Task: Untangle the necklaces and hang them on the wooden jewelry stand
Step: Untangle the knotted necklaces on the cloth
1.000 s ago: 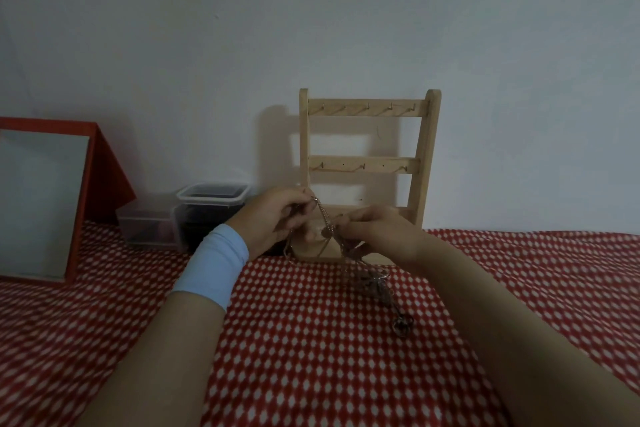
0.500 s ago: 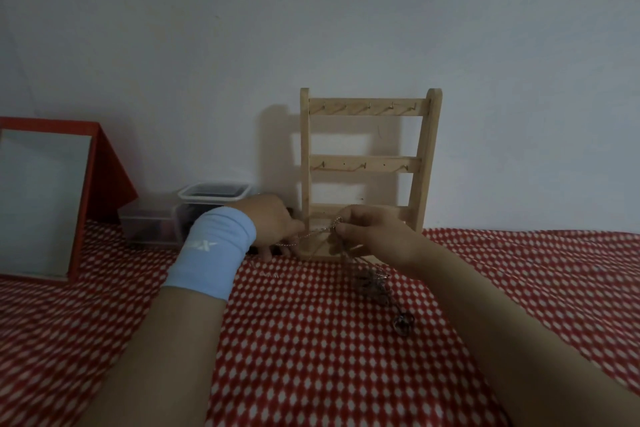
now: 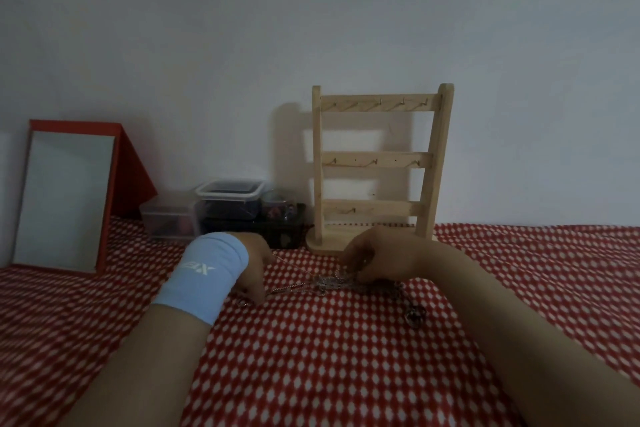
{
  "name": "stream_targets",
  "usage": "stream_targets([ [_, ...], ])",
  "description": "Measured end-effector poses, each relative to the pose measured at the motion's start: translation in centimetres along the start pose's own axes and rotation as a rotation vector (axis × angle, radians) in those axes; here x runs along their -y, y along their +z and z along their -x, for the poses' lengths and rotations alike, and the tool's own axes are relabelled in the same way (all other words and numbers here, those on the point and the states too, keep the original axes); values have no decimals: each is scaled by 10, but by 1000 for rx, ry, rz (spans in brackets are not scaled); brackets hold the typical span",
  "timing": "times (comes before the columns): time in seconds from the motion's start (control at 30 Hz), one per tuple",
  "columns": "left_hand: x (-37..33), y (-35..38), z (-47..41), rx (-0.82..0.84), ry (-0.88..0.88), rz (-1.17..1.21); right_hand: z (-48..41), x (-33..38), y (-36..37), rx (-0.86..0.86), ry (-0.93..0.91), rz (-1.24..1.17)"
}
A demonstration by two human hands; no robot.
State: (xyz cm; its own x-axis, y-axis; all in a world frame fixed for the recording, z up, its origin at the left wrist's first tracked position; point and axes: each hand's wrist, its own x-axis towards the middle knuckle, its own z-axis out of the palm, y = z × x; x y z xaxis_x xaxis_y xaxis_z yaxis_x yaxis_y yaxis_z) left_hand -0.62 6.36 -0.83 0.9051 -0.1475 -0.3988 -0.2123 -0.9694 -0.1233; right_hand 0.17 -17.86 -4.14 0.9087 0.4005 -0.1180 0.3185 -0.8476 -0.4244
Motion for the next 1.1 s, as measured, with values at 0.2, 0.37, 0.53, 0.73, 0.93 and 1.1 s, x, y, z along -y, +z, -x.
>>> stream_targets([
  [0.2,22,9,-3,-197,42,134,-3,-1,4,-204,19,-60],
  [0.37,10,14,-8,-382,205,411,-4,3,5,-349,10,-123],
  [0.53,-25,15,-22,-357,341,516,-5,3,5,-415,2,-185],
  [0.73,-32,25,-46,-401,356,408,-3,-10,-1,-381,140,-83],
  [0.93,-23,37,-60,-612,289,395,-7,-7,7,-355,109,121],
  [1.1,-32,27,-48,-681,448,491,-1,8,2,-82,28,50],
])
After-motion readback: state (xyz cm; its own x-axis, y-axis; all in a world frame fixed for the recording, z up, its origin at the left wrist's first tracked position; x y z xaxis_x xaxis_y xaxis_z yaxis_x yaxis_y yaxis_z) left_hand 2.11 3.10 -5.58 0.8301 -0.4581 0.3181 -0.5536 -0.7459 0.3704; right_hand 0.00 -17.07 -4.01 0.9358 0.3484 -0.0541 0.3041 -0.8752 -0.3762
